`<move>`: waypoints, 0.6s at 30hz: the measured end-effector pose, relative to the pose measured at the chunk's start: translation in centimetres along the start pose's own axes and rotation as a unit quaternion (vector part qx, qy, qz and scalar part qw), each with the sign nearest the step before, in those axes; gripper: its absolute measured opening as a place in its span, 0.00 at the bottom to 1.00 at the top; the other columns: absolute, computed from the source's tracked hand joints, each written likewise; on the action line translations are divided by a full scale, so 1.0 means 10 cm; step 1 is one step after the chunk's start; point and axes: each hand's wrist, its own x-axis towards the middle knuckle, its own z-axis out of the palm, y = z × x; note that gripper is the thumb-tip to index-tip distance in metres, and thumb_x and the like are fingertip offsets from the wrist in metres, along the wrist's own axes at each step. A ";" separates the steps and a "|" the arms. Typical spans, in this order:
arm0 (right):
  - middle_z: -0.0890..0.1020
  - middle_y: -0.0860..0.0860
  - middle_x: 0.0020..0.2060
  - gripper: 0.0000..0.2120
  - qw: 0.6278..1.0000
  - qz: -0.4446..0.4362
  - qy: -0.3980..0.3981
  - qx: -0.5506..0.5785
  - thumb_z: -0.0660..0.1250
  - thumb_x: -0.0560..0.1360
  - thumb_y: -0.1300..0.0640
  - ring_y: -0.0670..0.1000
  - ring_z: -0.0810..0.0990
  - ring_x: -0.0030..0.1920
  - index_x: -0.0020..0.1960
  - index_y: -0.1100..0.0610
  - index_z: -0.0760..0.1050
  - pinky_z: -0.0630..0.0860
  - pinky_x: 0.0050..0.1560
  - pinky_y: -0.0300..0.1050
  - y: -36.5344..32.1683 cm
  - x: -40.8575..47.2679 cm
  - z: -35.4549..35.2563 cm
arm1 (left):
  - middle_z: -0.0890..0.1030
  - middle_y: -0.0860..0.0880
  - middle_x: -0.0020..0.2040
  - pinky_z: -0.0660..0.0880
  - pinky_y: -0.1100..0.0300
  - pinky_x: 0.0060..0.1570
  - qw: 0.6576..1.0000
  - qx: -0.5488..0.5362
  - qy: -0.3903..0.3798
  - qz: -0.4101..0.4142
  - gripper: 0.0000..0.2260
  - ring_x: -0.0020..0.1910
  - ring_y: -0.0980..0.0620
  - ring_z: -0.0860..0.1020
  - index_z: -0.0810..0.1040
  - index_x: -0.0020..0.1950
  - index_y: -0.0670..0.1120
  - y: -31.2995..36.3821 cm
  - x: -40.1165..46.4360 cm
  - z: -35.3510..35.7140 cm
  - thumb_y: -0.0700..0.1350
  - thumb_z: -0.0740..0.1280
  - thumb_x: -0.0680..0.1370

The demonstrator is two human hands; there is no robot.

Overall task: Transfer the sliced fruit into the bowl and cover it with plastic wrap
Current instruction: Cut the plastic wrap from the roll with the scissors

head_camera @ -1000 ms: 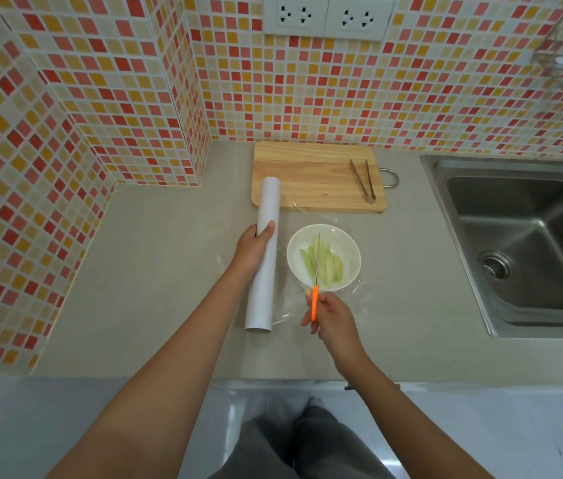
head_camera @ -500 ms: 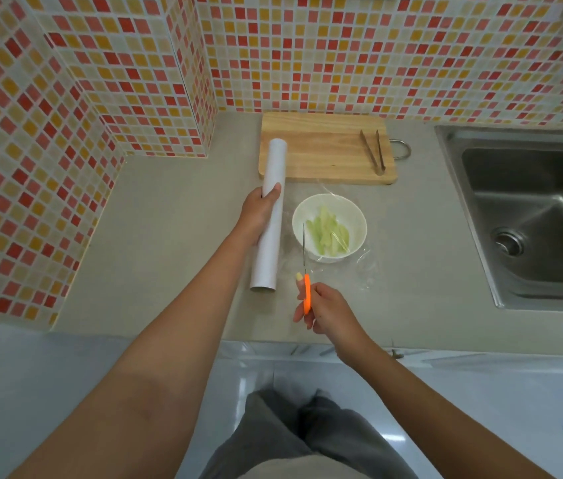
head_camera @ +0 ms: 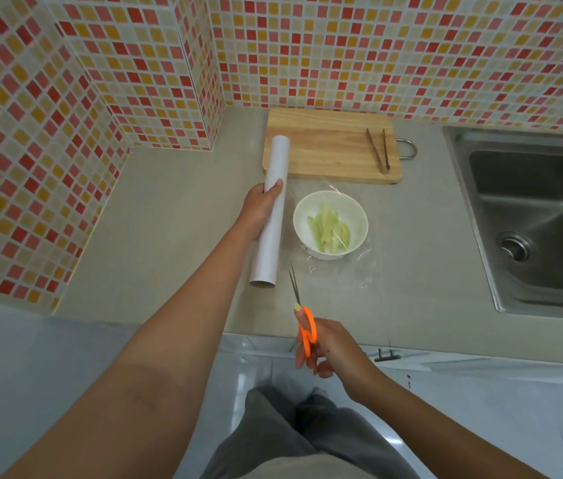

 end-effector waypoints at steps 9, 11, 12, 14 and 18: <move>0.82 0.52 0.25 0.28 0.998 0.022 -0.056 -0.008 0.56 0.74 0.32 0.48 0.74 0.21 0.39 0.57 0.74 0.68 0.26 0.35 0.05 -0.16 0.02 | 0.75 0.49 0.38 0.71 0.59 0.35 1.000 0.012 0.007 -0.007 0.15 0.35 0.52 0.74 0.73 0.50 0.42 0.00 -0.01 -0.01 0.54 0.62 0.80; 0.82 0.53 0.26 0.28 0.998 0.019 -0.067 0.010 0.56 0.73 0.32 0.48 0.74 0.21 0.38 0.58 0.73 0.66 0.27 0.37 0.03 -0.19 0.04 | 0.75 0.49 0.39 0.71 0.58 0.36 1.000 0.010 0.007 -0.007 0.15 0.35 0.52 0.74 0.74 0.50 0.42 -0.01 -0.01 -0.01 0.55 0.62 0.80; 0.82 0.53 0.26 0.28 0.997 0.014 -0.068 0.019 0.56 0.73 0.32 0.49 0.73 0.22 0.38 0.58 0.73 0.66 0.27 0.37 0.00 -0.20 0.05 | 0.76 0.48 0.40 0.72 0.58 0.38 1.000 0.009 0.007 -0.008 0.15 0.36 0.51 0.75 0.74 0.51 0.42 -0.01 -0.01 -0.01 0.55 0.62 0.80; 0.81 0.54 0.29 0.28 0.997 -0.006 -0.064 0.035 0.56 0.73 0.32 0.49 0.73 0.23 0.39 0.58 0.72 0.65 0.27 0.38 -0.07 -0.17 0.05 | 0.76 0.47 0.42 0.72 0.56 0.40 1.000 0.006 0.008 -0.011 0.16 0.38 0.50 0.75 0.74 0.52 0.41 -0.02 -0.01 -0.01 0.55 0.62 0.80; 0.80 0.57 0.31 0.27 0.996 -0.025 -0.052 0.073 0.57 0.73 0.32 0.50 0.71 0.25 0.40 0.58 0.70 0.61 0.25 0.38 -0.21 -0.07 0.07 | 0.76 0.48 0.40 0.72 0.58 0.37 1.000 0.001 0.010 -0.010 0.15 0.36 0.51 0.75 0.74 0.51 0.41 -0.04 -0.02 -0.01 0.54 0.62 0.80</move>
